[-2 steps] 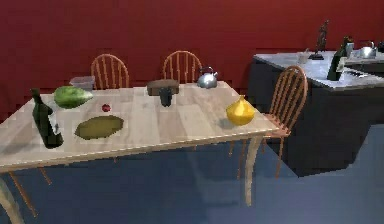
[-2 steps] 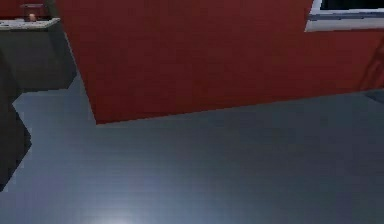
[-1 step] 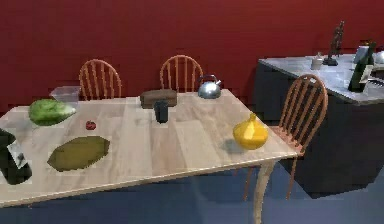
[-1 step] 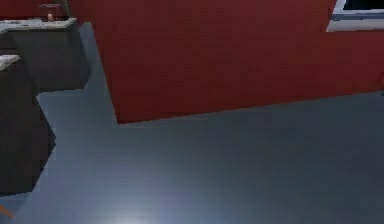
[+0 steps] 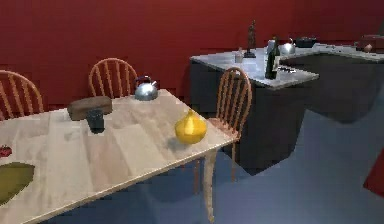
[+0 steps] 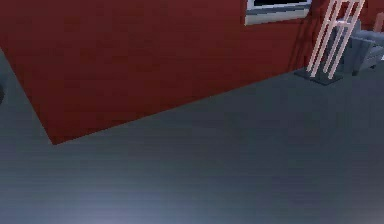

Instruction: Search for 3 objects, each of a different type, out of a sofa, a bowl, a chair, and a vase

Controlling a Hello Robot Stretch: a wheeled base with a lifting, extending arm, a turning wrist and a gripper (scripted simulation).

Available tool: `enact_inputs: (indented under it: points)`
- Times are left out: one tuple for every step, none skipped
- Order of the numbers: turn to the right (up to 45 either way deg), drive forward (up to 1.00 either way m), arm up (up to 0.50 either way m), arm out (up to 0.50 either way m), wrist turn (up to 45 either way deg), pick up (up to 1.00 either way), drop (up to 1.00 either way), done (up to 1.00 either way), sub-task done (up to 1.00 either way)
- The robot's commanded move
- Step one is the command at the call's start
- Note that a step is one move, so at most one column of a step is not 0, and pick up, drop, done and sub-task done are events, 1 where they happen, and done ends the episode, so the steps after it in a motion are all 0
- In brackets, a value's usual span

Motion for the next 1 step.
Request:
enact_inputs:
  points:
    - [0.0,0.00,0.00,0.00,0.0,0.00,0.00,1.00,0.00]
